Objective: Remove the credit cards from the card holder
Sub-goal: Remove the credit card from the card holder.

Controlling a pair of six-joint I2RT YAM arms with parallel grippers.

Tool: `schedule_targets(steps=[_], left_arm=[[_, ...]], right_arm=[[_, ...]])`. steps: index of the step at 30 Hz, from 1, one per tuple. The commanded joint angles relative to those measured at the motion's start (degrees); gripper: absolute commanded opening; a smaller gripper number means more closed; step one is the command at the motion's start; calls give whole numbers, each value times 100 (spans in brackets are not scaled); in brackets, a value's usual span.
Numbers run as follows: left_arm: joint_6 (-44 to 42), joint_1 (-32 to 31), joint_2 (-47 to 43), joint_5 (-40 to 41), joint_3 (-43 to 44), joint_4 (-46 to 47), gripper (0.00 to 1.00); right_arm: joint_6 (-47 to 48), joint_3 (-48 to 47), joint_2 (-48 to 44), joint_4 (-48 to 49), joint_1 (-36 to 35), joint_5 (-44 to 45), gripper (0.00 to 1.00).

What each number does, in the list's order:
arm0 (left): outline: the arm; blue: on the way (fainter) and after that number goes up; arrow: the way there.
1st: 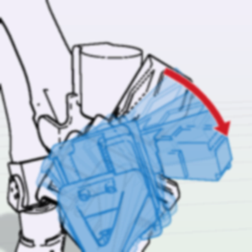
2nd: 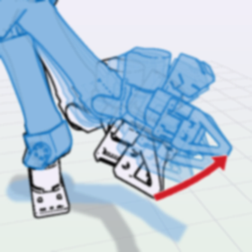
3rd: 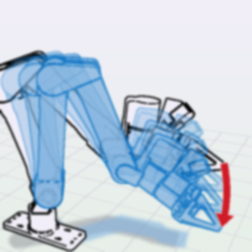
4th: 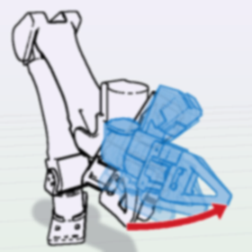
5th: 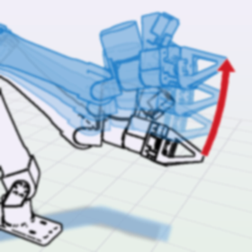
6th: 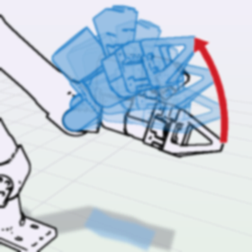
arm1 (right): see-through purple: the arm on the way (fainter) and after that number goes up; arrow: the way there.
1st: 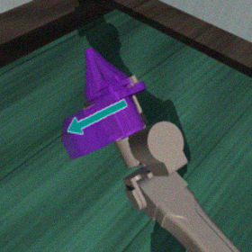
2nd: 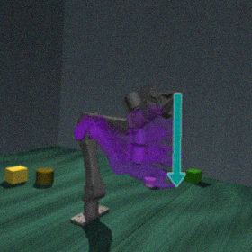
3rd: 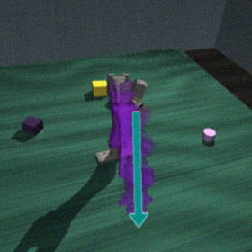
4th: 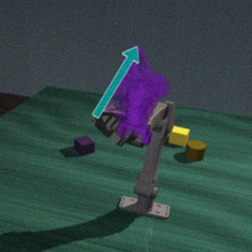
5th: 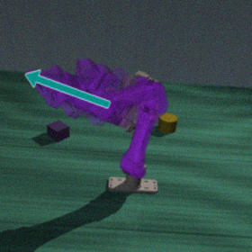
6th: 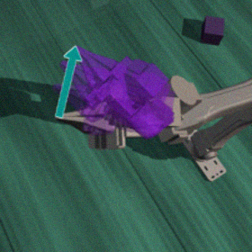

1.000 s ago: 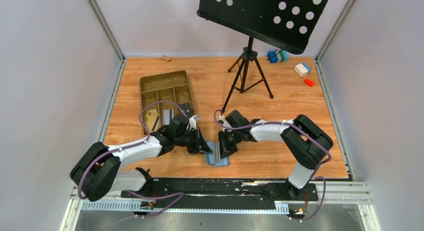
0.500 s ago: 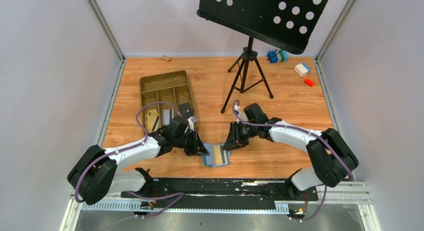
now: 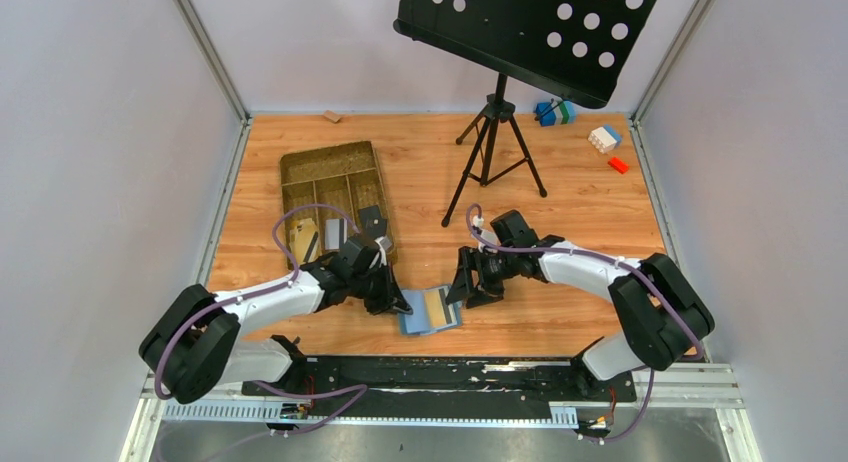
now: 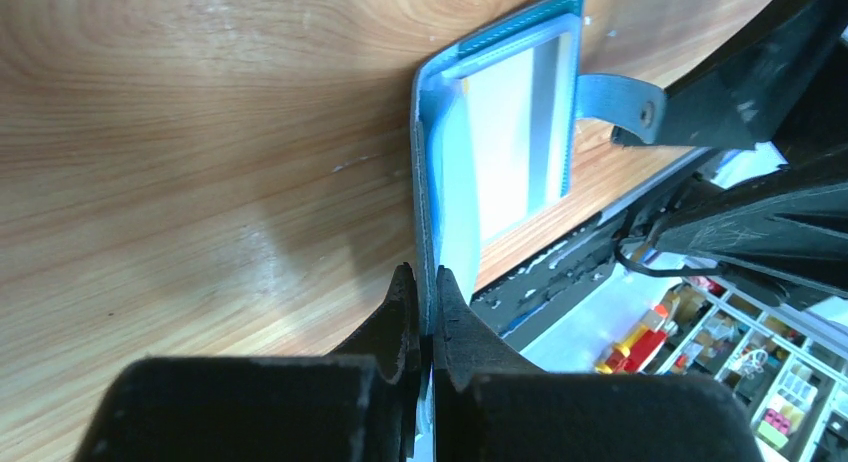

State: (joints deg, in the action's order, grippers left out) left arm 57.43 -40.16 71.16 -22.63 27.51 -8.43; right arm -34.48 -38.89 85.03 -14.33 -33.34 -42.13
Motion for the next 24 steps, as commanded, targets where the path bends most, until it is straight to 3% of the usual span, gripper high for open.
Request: schedule_targets(steps=[1, 3, 6, 17, 24], left_arm=[[-407, -27, 93, 332, 210, -426, 0], [-433, -27, 95, 338, 194, -464, 0], [-434, -27, 91, 314, 176, -447, 0], [-199, -27, 188, 4, 123, -42, 7], [-136, -28, 183, -51, 122, 59, 21]], right_arm=[[494, -264, -66, -607, -60, 830, 80], [495, -242, -91, -590, -108, 980, 84], [631, -399, -9, -731, -286, 1245, 82], [812, -1185, 711, -1257, -942, 2373, 62], [788, -1254, 935, -1260, -976, 2612, 50]])
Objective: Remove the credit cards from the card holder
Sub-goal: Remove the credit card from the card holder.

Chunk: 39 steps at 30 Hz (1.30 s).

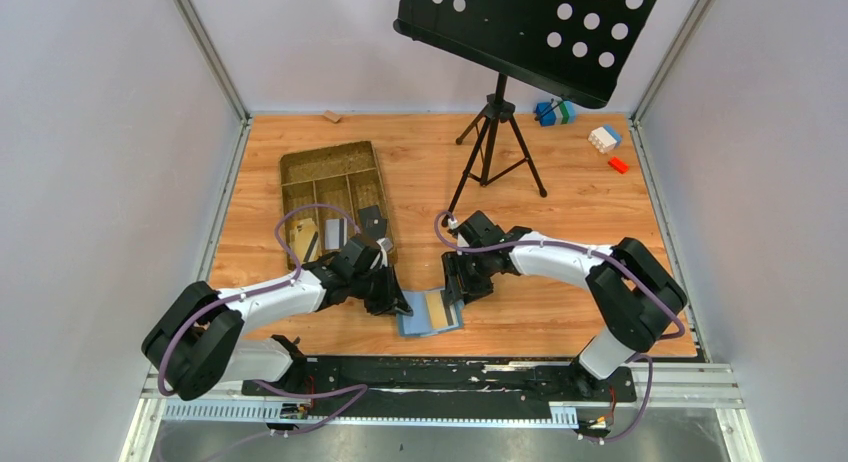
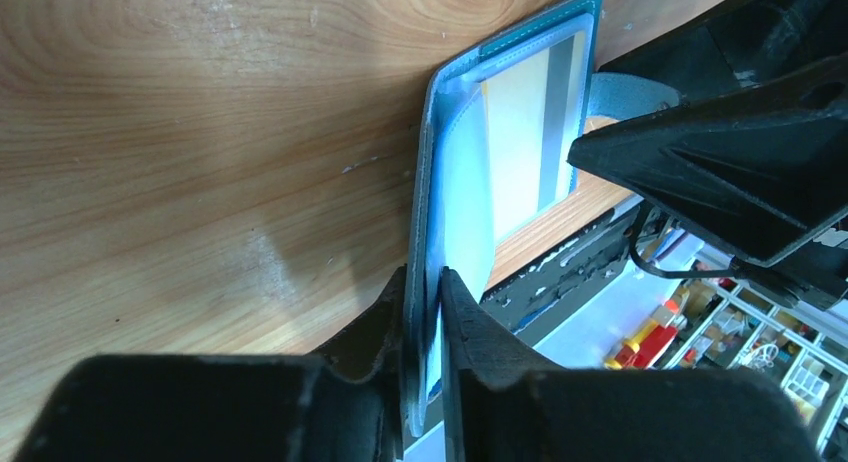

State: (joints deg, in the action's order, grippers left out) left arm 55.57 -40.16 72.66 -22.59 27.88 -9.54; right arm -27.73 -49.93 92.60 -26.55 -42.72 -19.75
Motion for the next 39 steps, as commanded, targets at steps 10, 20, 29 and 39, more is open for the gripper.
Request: schedule_targets(steps=[10, 20, 29, 39], left_arm=[[233, -36, 240, -231, 68, 561, 48], [198, -98, 738, -155, 141, 493, 35], [204, -97, 160, -238, 220, 290, 0], [1046, 50, -1313, -460, 478, 635, 0]], right_arm=[[63, -240, -45, -77, -100, 51, 9], [24, -219, -309, -95, -100, -154, 1], [51, -69, -873, -172, 323, -483, 38], [-255, 113, -2290, -185, 1322, -1721, 100]])
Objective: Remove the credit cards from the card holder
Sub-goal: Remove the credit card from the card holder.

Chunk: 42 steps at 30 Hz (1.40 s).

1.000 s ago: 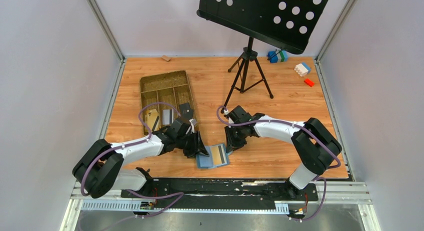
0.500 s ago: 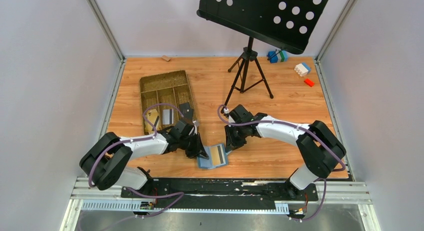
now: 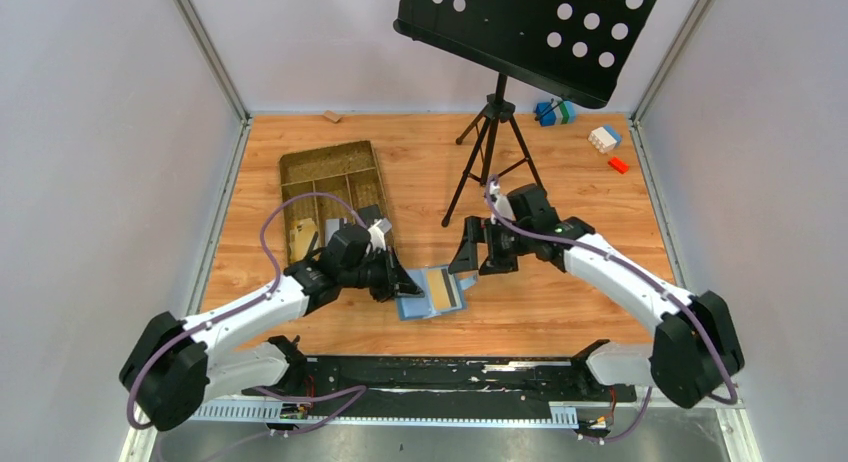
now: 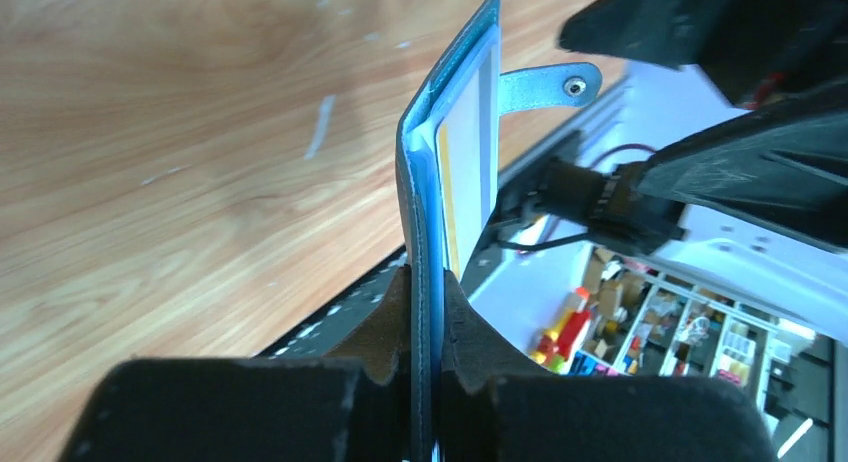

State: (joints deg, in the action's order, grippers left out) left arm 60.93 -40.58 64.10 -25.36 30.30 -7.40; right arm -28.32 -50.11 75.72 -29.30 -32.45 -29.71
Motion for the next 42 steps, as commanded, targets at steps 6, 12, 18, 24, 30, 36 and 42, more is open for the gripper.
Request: schedule_targets(steps=[6, 12, 18, 24, 30, 36, 42], left_arm=[[1057, 155, -750, -290, 199, 1070, 0], [1486, 155, -803, -379, 203, 1729, 0], [1582, 154, -772, -534, 345, 2002, 0], [1675, 155, -781, -612, 399, 2259, 0], [1627, 155, -769, -689, 503, 2243, 0], [1625, 155, -742, -719, 523, 2297, 0], [1703, 155, -637, -853, 558, 2578, 0]], right_arm=[[-991, 370, -1400, 710, 691, -1705, 100], [-1384, 402, -1577, 1006, 698, -2046, 94], [-1405, 317, -1630, 748, 705, -1875, 81], [-1289, 251, -1577, 376, 827, -1587, 71], [-988, -72, -1413, -317, 981, -1110, 64], [-1311, 209, -1432, 215, 1170, -1641, 72], [-2255, 585, -1564, 1725, 1174, -2533, 66]])
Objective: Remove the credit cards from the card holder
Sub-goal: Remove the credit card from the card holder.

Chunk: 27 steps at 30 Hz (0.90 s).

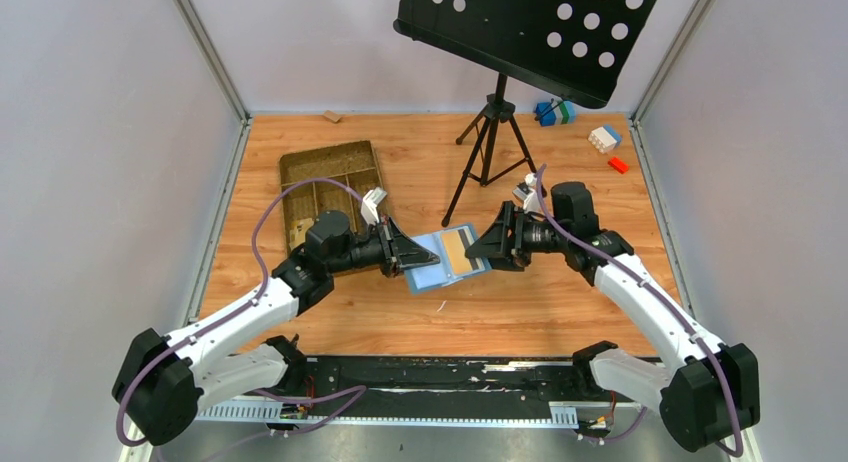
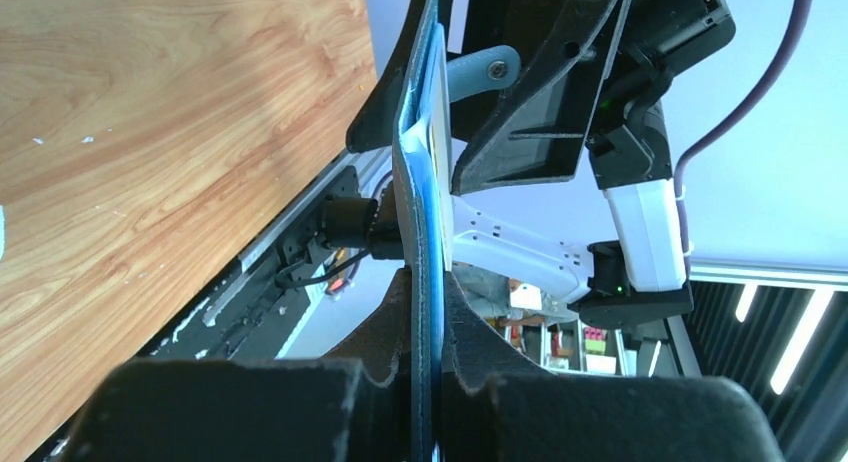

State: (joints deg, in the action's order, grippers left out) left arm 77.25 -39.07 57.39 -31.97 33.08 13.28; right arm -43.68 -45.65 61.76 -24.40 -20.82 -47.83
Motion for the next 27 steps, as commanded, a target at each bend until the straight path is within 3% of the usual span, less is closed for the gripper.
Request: schedule_targets(steps=[1, 4, 8, 12, 16, 21, 24, 27], left_arm=[[63, 5, 43, -216, 293, 521, 0], [72, 3, 109, -256, 317, 619, 0], [106, 3, 175, -292, 313, 689, 0], [-25, 5, 135, -152, 329, 269, 5], [-546, 49, -126, 280, 457, -1032, 27], [-1246, 286, -609, 1269, 621, -3762, 48], [-1424, 464, -830, 1614, 623, -4787, 50], [-1602, 481, -1010, 1761, 782, -5184, 50]], right_arm=[[-853, 152, -176, 1417, 8, -776, 64], [-1002, 100, -175, 1568, 8, -879, 53], [-1323, 192, -168, 1955, 10, -1003, 26], [-1231, 172, -203, 1699, 14, -921, 4], [-1084, 154, -192, 1387, 54, -780, 0], [-675, -19, -183, 697, 78, -457, 0], [-327, -249, -132, 139, 79, -135, 0], [184, -535, -59, -548, 85, 413, 0]])
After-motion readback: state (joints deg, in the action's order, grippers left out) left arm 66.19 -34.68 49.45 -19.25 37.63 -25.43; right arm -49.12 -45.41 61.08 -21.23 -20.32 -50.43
